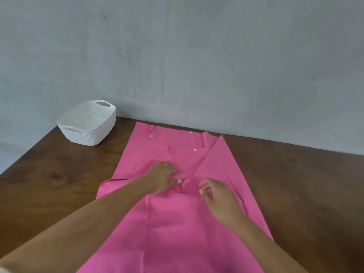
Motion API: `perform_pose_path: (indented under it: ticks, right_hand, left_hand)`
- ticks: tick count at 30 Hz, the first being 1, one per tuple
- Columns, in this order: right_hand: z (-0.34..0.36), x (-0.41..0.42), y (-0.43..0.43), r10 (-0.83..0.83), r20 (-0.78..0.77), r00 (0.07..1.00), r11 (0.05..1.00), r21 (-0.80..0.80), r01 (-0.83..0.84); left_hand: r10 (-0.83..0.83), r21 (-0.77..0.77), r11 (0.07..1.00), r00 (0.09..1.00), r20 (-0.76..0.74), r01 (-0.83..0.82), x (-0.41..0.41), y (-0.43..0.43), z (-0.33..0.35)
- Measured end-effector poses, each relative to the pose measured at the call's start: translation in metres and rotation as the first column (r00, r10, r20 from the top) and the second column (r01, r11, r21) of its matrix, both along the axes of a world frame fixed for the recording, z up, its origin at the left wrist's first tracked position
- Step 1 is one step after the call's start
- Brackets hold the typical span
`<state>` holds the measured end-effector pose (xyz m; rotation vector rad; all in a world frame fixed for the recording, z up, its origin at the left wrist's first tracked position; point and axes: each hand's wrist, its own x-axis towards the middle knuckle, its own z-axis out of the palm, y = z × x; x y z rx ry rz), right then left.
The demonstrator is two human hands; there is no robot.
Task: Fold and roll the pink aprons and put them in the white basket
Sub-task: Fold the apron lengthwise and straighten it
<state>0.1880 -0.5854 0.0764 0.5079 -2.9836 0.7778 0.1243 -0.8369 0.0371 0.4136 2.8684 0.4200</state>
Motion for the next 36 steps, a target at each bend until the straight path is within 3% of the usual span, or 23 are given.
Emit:
perform_pose_path:
  ticks: [5,10,13,16,20,22,25,32,36]
  right_hand:
    - [-0.003,-0.062,0.013,0.063,-0.055,0.996,0.997,0.042,-0.061]
    - [-0.015,-0.107,0.010,0.129,-0.075,0.989,0.991,0.059,-0.124]
    - [-0.019,-0.127,0.000,0.182,-0.081,0.980,0.982,0.072,-0.177]
    - [-0.020,-0.145,-0.013,0.212,-0.063,0.975,0.977,0.046,-0.210]
    - [-0.019,-0.168,-0.032,0.247,-0.073,0.966,0.969,0.005,-0.248]
    - [-0.018,-0.177,-0.047,0.250,-0.047,0.967,0.966,-0.048,-0.252]
    - [-0.019,-0.189,-0.075,0.263,-0.006,0.965,0.956,-0.129,-0.262]
    - [-0.013,-0.221,-0.145,0.309,0.090,0.947,0.938,-0.197,-0.287]
    - [-0.016,-0.237,-0.174,0.339,0.183,0.923,0.940,-0.114,-0.322]
  left_hand:
    - [0.017,0.104,0.995,0.997,-0.081,-0.008,-0.007,0.010,-0.015]
    - [0.056,0.113,0.993,0.992,-0.113,-0.043,0.003,0.013,-0.021]
    - [0.185,0.260,0.955,0.973,-0.136,-0.145,0.003,0.013,-0.017]
    - [0.435,0.493,0.809,0.890,-0.136,-0.320,-0.003,0.003,-0.006]
    - [0.723,0.650,0.559,0.686,-0.078,-0.515,-0.020,-0.017,0.012]
    - [0.803,0.708,0.408,0.596,0.022,-0.577,-0.029,-0.030,0.018]
    - [0.844,0.724,0.300,0.526,0.103,-0.622,-0.041,-0.055,0.020]
    - [0.843,0.647,0.199,0.466,0.270,-0.736,-0.067,-0.107,0.014]
    - [0.829,0.579,0.308,0.512,0.226,-0.755,-0.086,-0.129,0.007]
